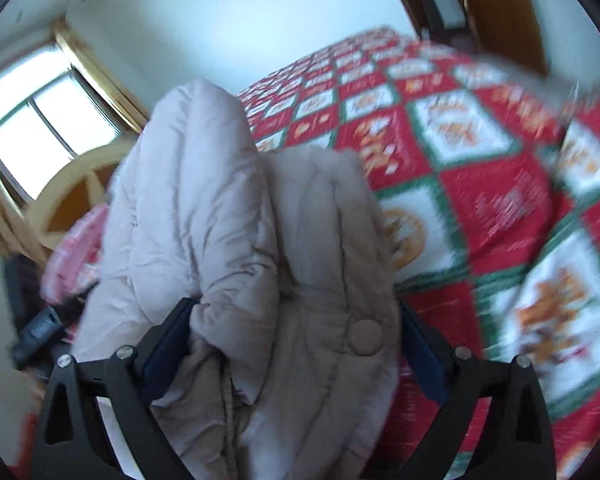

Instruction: Fold large clothes

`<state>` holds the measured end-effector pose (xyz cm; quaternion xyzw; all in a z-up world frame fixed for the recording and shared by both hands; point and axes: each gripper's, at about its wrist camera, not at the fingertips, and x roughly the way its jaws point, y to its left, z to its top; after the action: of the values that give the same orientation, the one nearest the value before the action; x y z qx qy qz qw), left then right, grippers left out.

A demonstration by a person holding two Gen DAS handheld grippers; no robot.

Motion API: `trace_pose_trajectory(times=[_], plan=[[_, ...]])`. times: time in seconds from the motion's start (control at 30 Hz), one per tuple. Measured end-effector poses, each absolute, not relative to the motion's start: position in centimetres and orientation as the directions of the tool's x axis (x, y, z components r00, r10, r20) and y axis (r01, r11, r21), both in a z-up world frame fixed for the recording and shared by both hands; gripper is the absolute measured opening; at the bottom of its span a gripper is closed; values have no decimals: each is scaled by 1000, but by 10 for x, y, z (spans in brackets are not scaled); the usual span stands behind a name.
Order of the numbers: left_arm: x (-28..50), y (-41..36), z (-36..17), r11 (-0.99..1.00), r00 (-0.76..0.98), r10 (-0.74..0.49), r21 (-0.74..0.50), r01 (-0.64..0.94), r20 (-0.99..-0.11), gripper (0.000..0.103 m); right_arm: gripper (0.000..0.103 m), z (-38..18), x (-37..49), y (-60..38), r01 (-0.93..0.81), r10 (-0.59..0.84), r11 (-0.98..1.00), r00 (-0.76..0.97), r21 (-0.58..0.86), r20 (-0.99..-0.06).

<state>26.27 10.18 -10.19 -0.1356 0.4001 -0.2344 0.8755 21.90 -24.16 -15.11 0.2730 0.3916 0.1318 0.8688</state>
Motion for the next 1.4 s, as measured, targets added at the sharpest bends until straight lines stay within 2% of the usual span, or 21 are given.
trace_pose_trajectory(times=[0.1, 0.23, 0.47, 0.53, 0.8, 1.0, 1.17, 1.3, 1.4], plan=[[271, 109, -120, 750, 460, -654, -593, 293, -600, 99, 98, -160, 223, -245, -51, 507, 774, 646, 631, -570], [286, 105, -138, 645, 342, -758, -716, 266, -556, 102, 95, -160, 236, -233, -132, 571, 765, 590, 630, -571], [294, 83, -136, 642, 325, -766, -658, 393, -554, 102, 96, -167, 258, -219, -176, 606, 760, 542, 626, -583], [291, 81, -134, 643, 335, -766, -649, 407, -549, 101, 88, -165, 259, -207, -181, 613, 762, 513, 622, -601], [238, 79, -111, 634, 352, -773, -622, 460, -527, 100, 67, -151, 217, -181, -191, 662, 713, 500, 674, -558], [200, 60, -61, 591, 349, -804, -588, 552, -481, 100, 58, -115, 167, -193, -219, 682, 662, 572, 717, -455], [179, 4, -7, 496, 286, -862, -580, 646, -419, 100, 57, -55, 115, -235, -227, 609, 697, 688, 680, -395], [173, -57, 18, 390, 192, -909, -591, 706, -371, 100, 57, -9, 69, -285, -178, 494, 768, 776, 615, -392], [170, -117, 25, 358, 142, -911, -572, 738, -387, 100, 56, 2, 50, -327, -97, 392, 809, 824, 579, -410]])
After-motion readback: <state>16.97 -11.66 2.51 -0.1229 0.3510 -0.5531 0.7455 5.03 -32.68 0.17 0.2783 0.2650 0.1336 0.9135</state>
